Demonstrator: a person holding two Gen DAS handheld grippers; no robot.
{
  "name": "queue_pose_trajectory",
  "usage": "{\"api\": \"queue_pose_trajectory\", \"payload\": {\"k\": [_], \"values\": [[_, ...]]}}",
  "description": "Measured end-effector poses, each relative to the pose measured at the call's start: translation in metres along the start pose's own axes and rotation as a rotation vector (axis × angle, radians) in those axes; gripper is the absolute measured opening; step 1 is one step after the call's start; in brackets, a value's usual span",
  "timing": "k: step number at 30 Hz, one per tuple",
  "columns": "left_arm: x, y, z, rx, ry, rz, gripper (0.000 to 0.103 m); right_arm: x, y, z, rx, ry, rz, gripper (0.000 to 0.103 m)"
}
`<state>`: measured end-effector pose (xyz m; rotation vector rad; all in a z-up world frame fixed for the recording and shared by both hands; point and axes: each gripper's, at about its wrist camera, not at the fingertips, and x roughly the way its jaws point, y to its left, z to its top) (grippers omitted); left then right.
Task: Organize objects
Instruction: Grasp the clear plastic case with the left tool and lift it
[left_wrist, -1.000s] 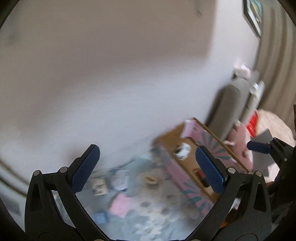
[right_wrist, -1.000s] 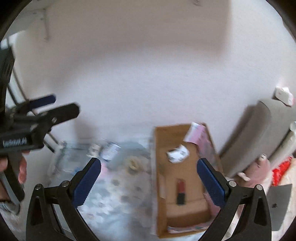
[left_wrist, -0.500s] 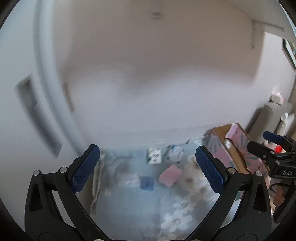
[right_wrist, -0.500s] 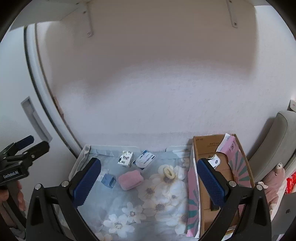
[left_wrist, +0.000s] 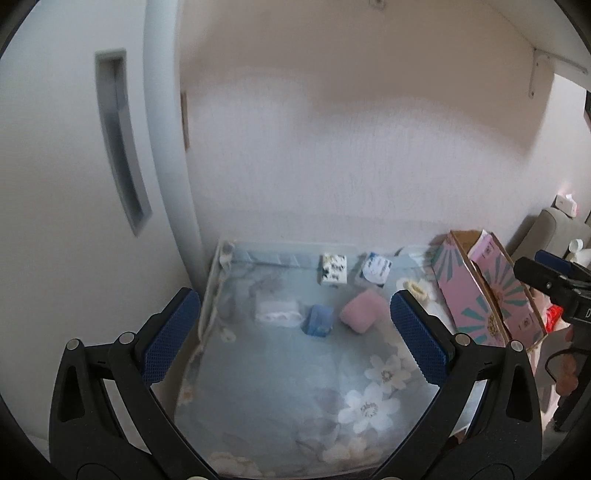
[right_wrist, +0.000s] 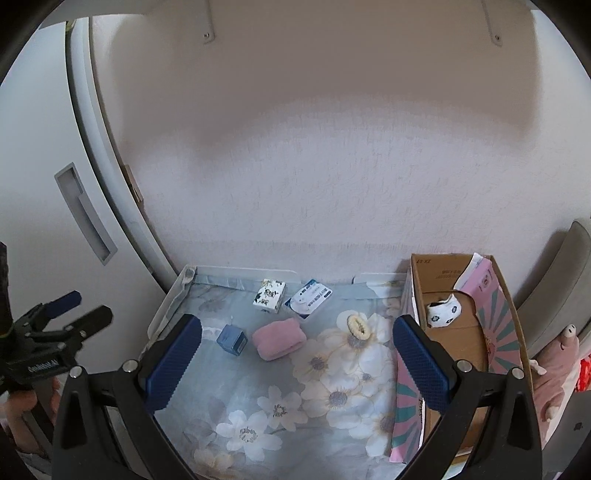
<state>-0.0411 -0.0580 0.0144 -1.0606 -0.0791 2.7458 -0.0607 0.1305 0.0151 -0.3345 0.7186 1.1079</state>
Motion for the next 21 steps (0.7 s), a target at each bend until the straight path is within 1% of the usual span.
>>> {"api": "queue_pose_trajectory", "payload": {"k": [3, 8, 11, 14, 18, 21], "values": [[0.017, -0.003, -0.005, 0.019, 0.044, 0.005, 0.103, 0.006, -0.002, -0.001, 0.008, 0.022, 0.019, 0.103], [0.061, 0.002, -0.009, 0.006, 0.131, -0.003, 0.103, 0.015, -0.005, -0.001, 0.011, 0.046, 0.035, 0.103], [0.099, 0.007, -0.008, 0.009, 0.194, -0.004, 0.103, 0.018, -0.007, -0.001, 0.014, 0.055, 0.036, 0.103], [0.144, 0.014, -0.007, -0.006, 0.276, -0.010, 0.103, 0.025, -0.010, -0.003, 0.021, 0.067, 0.025, 0.103], [0.205, 0.016, -0.011, -0.005, 0.385, 0.005, 0.103, 0.033, -0.013, -0.006, 0.039, 0.087, 0.023, 0.103], [0.240, 0.017, -0.018, 0.003, 0.452, 0.023, 0.102, 0.037, -0.017, -0.008, 0.046, 0.102, 0.024, 0.103]]}}
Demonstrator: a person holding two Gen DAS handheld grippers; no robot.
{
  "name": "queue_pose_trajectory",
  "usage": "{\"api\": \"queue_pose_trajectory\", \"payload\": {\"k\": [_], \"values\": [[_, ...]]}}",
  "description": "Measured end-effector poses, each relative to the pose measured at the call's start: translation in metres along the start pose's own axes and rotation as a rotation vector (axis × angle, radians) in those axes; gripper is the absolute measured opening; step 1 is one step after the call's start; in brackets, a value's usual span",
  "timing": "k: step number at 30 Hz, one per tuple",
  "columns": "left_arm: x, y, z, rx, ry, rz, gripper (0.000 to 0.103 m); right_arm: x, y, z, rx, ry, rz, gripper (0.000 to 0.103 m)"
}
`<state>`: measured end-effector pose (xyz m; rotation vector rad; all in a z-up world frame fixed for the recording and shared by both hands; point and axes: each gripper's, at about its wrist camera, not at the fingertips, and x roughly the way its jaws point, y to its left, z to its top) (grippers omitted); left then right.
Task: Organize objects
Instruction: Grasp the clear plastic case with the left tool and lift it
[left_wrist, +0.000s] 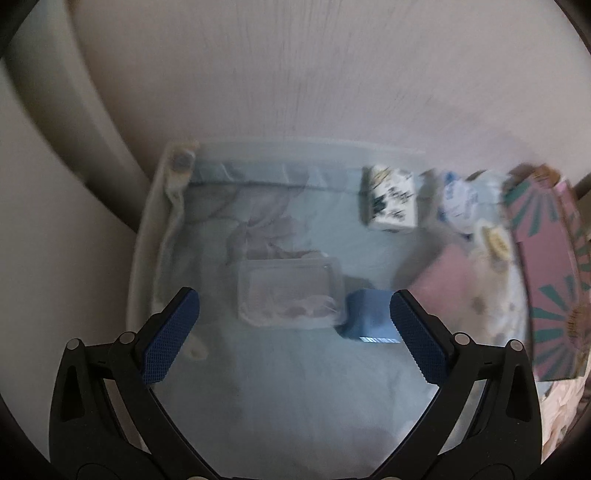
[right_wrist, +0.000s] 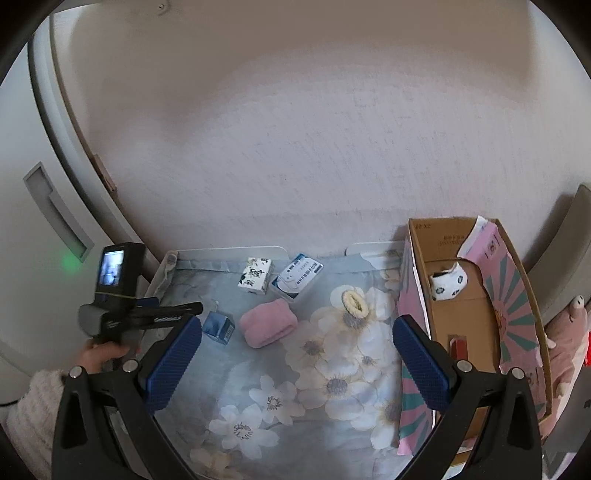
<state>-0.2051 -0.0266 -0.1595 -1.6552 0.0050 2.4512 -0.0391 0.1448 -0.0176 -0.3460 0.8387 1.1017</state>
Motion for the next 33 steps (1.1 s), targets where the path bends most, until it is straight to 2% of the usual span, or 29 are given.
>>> {"api": "queue_pose_trajectory", "payload": {"k": [4, 8, 13, 19, 23, 26, 30, 33], "values": [[0.025, 0.003, 0.007, -0.018, 0.058, 0.011, 0.101, 0.005, -0.004, 0.000, 0.006, 0.011, 0.001, 0.103], [0.037, 0.006, 0.012, -0.042, 0.083, 0.005, 0.101, 0.009, -0.004, 0.001, 0.013, 0.014, 0.007, 0.103], [0.053, 0.008, 0.011, -0.046, 0.150, 0.001, 0.096, 0.012, 0.003, 0.004, -0.012, 0.015, 0.033, 0.103], [0.058, 0.004, 0.003, -0.036, 0.180, -0.001, 0.092, 0.016, 0.009, 0.005, -0.029, 0.022, 0.054, 0.103], [0.060, -0.009, 0.001, 0.031, 0.186, 0.053, 0.089, 0.015, 0.011, 0.006, -0.036, 0.020, 0.058, 0.103], [0.057, -0.015, 0.001, 0.057, 0.172, 0.064, 0.079, 0.014, 0.011, 0.006, -0.047, 0.019, 0.075, 0.103], [0.053, -0.018, -0.002, 0.061, 0.159, 0.043, 0.079, 0.011, 0.011, 0.007, -0.054, 0.011, 0.079, 0.103], [0.038, -0.017, -0.003, 0.042, 0.116, 0.016, 0.079, 0.006, 0.010, 0.007, -0.064, 0.000, 0.080, 0.103]]}}
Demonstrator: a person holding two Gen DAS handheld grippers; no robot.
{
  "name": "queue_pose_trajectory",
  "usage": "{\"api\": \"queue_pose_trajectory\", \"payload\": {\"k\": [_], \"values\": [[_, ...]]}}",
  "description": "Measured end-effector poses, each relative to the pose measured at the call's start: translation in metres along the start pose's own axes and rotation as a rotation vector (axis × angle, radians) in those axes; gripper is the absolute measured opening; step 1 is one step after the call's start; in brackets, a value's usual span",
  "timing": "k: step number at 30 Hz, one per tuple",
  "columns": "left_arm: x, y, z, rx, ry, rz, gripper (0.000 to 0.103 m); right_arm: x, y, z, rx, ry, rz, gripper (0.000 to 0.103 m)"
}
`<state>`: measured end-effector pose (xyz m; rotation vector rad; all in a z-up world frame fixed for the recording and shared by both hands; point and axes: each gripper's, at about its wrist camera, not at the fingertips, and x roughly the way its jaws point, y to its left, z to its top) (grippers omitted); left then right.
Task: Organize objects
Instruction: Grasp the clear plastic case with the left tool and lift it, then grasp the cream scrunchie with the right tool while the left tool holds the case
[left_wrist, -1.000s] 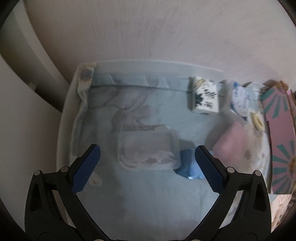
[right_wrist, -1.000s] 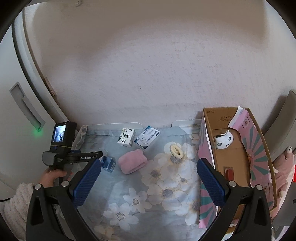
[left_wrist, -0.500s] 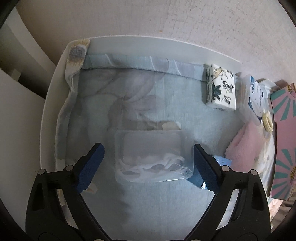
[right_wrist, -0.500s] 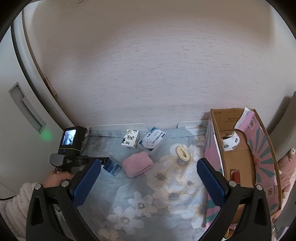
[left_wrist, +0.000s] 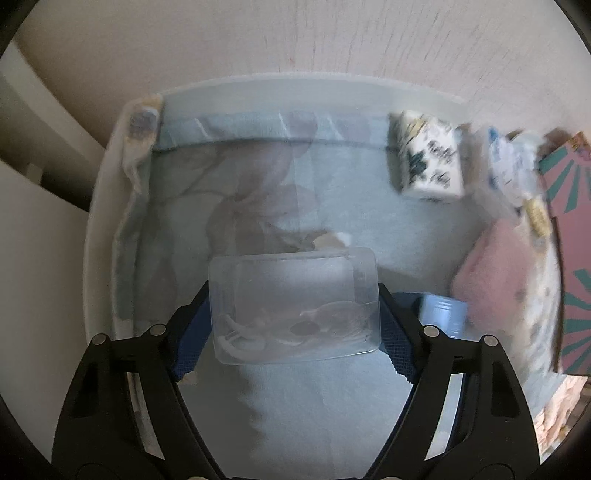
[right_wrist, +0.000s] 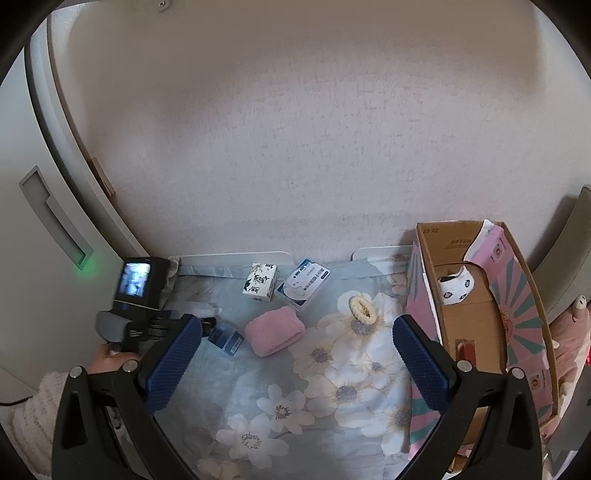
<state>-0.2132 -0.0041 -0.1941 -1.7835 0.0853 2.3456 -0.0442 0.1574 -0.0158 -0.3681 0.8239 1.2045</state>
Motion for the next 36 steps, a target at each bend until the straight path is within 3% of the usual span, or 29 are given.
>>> {"api": "queue_pose_trajectory", "payload": {"k": [11, 16, 24, 25, 27, 31, 36], "values": [[-0.183, -0.009, -0.015, -0.010, -0.439, -0.044, 0.079, -0.024, 0.003, -0.005, -0.028, -0.087, -0.003, 0.103], [-0.237, -0.002, -0.046, -0.010, -0.568, -0.015, 0.079, -0.029, 0.003, -0.015, -0.014, -0.114, 0.001, 0.103], [-0.253, 0.006, -0.071, -0.049, -0.594, -0.033, 0.079, -0.020, 0.008, -0.023, -0.028, -0.115, 0.002, 0.103], [-0.253, 0.003, -0.071, -0.049, -0.591, -0.030, 0.079, -0.015, 0.008, -0.023, -0.085, -0.097, 0.053, 0.103], [-0.258, 0.005, -0.075, -0.050, -0.591, -0.034, 0.079, -0.005, 0.008, -0.023, -0.100, -0.079, 0.066, 0.103], [-0.263, 0.014, -0.081, -0.048, -0.588, -0.053, 0.079, 0.029, 0.002, -0.018, -0.070, -0.047, 0.038, 0.102], [-0.268, 0.027, -0.092, -0.024, -0.593, -0.069, 0.079, 0.099, -0.006, -0.007, 0.015, 0.025, 0.007, 0.086]]}}
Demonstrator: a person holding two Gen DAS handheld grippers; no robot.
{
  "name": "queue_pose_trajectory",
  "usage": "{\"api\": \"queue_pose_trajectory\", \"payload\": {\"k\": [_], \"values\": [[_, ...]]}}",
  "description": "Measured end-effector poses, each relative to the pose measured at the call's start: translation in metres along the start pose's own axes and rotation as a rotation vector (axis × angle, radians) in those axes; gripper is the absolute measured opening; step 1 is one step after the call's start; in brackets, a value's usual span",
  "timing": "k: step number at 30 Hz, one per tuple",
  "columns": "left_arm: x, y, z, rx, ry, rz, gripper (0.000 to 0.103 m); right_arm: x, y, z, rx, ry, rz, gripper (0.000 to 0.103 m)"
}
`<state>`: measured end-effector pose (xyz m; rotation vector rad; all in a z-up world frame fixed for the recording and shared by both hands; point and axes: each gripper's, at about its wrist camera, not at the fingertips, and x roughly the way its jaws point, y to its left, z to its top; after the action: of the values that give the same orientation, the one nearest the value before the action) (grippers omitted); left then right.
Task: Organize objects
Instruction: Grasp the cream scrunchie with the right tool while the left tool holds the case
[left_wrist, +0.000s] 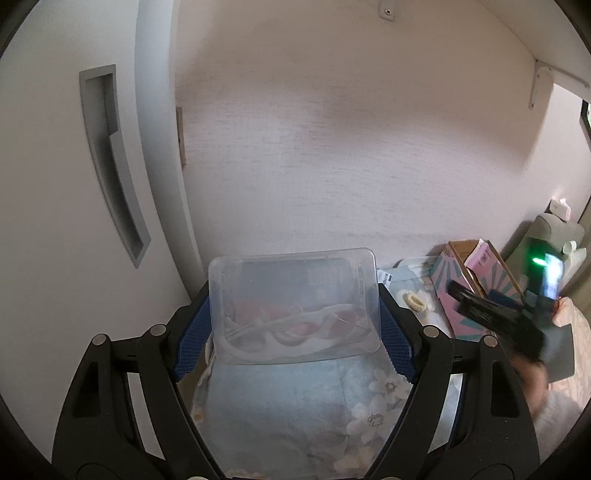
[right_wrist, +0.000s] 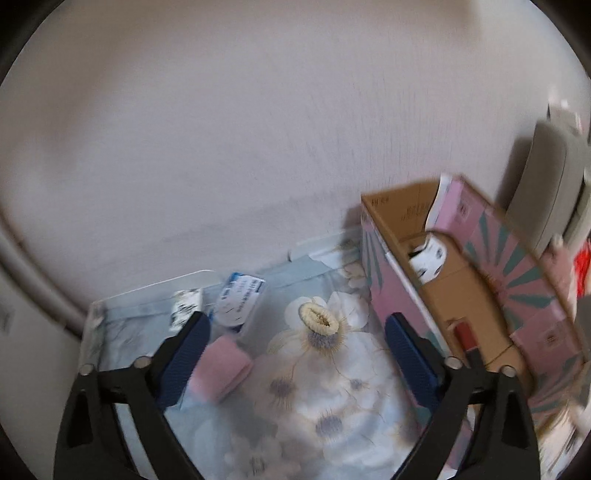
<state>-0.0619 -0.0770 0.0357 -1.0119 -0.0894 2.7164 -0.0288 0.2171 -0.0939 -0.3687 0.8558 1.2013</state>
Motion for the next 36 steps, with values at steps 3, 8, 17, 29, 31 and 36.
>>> {"api": "queue_pose_trajectory", "payload": {"k": [3, 8, 17, 29, 31, 36], "values": [[0.002, 0.004, -0.007, 0.009, 0.000, -0.008, 0.079, 0.045, 0.000, 0.001, 0.049, 0.044, -0.045, 0.073], [0.013, 0.008, -0.019, 0.023, 0.015, -0.007, 0.079, 0.103, -0.004, -0.006, 0.110, 0.100, -0.142, 0.064], [0.028, 0.025, -0.028, 0.027, 0.050, 0.001, 0.079, 0.131, -0.011, -0.024, 0.057, 0.132, -0.202, 0.043], [0.036, 0.023, -0.024, 0.049, 0.057, 0.006, 0.079, 0.088, -0.025, -0.029, -0.064, 0.055, -0.058, 0.023], [0.036, 0.021, -0.023, 0.052, 0.061, 0.000, 0.079, 0.062, -0.023, -0.024, -0.103, 0.030, 0.003, 0.023], [0.034, 0.015, -0.013, 0.060, 0.047, -0.017, 0.079, -0.013, -0.011, -0.013, -0.262, -0.025, 0.182, 0.023]]}}
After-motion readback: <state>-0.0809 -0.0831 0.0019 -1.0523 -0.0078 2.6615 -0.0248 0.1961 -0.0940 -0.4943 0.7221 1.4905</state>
